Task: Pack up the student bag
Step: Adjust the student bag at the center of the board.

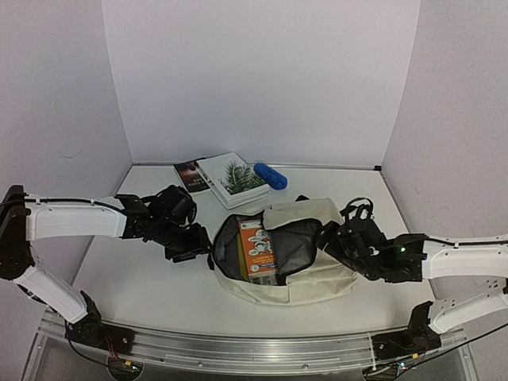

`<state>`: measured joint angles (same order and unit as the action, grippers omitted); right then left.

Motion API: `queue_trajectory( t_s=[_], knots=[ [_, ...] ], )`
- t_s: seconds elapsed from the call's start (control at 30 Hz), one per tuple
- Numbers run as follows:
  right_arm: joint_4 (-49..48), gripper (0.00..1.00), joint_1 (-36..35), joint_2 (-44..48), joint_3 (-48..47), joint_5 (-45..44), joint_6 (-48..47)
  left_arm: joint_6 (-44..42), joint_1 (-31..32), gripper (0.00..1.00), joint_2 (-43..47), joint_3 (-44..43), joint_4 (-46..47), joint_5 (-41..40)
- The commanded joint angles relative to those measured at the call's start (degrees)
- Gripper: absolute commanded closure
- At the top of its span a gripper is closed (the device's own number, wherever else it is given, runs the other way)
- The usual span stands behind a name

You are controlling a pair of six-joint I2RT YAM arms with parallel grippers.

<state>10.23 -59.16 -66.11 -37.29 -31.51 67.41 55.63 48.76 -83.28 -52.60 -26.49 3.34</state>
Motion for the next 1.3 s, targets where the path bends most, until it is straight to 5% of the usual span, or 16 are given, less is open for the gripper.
queue_trajectory(
  t_s=[0.0,0.23,0.77,0.97,1.2,1.27],
  knots=[
    [2.0,0.03,0.0,5.8,-3.8,-3.5,-11.3,-2.8,-2.5,0.35,2.9,-4.0,-3.0,-0.8],
    [1.8,0.02,0.7,5.6,-9.8,-1.4,-24.6,-6.0,-10.3,0.24,4.1,-4.3,-0.2,5.7],
    [15.7,0.03,4.5,-30.5,-39.9,25.9,-59.0,-7.1,-12.3,0.11,0.4,-6.7,5.1,8.8],
    [15.8,0.31,4.6,-36.2,-43.1,28.8,-58.6,-6.9,-12.4,0.1,0.1,-6.1,5.4,8.1],
    [15.4,0.98,4.9,-38.5,-43.8,26.9,-54.7,-8.4,-14.4,0.09,-3.2,-8.3,7.1,9.8],
    [14.8,1.0,6.0,-36.9,-43.3,26.9,-51.6,-8.4,-14.9,0.09,-3.9,-8.7,8.3,10.6]
  ],
)
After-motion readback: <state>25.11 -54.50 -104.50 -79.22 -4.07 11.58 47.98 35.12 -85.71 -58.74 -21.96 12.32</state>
